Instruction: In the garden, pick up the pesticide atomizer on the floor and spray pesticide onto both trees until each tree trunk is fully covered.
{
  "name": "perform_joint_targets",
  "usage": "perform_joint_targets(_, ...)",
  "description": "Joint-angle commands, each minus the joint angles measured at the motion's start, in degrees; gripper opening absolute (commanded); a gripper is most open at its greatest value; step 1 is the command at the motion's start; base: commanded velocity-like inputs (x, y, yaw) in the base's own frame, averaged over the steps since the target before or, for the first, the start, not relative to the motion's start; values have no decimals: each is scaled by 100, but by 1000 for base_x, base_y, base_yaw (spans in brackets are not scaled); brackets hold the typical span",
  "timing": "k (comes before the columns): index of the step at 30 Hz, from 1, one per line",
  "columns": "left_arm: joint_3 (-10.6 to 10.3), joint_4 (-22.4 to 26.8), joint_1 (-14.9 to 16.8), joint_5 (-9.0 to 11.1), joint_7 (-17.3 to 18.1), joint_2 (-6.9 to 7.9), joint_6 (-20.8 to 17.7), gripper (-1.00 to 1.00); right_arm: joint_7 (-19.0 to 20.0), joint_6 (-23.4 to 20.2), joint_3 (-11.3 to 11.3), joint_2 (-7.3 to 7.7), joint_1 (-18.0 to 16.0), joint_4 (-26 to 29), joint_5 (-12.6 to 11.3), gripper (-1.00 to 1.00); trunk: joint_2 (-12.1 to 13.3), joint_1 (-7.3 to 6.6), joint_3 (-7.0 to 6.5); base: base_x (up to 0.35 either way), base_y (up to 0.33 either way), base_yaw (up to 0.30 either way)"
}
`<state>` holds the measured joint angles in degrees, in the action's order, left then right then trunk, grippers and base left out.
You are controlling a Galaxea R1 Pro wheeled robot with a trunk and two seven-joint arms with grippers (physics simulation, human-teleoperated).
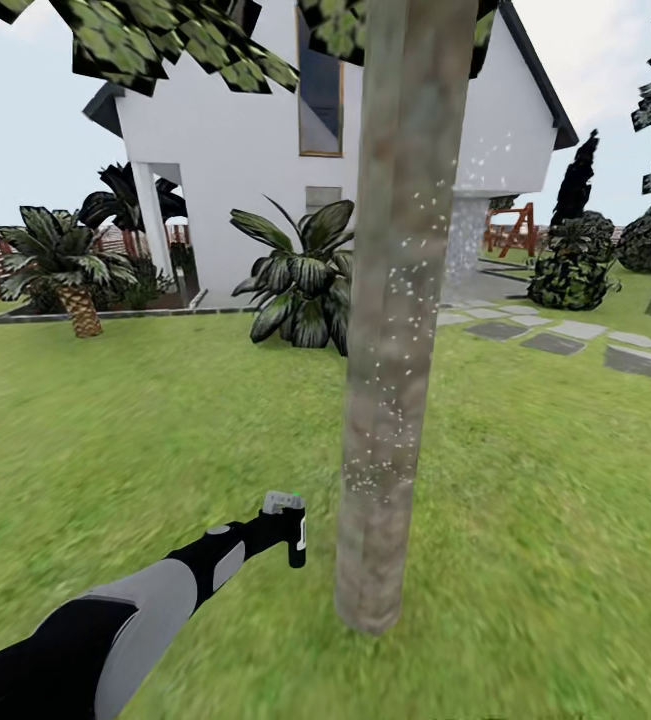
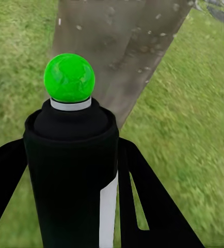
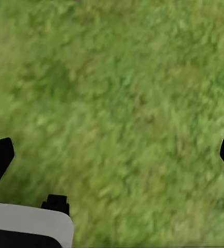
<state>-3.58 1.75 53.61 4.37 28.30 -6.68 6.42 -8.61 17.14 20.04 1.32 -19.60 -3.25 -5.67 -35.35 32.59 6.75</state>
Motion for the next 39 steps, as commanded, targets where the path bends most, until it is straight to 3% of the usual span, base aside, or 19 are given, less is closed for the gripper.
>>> perform_joint_targets(1, 7, 1, 0, 3, 0, 2, 0, -100, 0, 0, 0, 0, 0, 0, -2, 100, 0, 0, 0, 83, 349, -277)
perform_joint_targets(5, 7, 1, 0, 3, 0, 0, 5, -100, 3, -6, 0, -3, 0, 0, 11, 100, 0, 0, 0, 59, 269, -293)
perform_joint_targets(20, 7, 1, 0, -6, 0, 0, 9, -100, 16, -35, 0, -9, 0, 0, 22, 100, 0, 0, 37, 2, 18, -278)
perform_joint_targets(39, 7, 1, 0, -6, 9, 0, 9, -100, 18, -35, 0, -9, -2, 0, 30, 100, 0, 0, 65, 0, 327, -103)
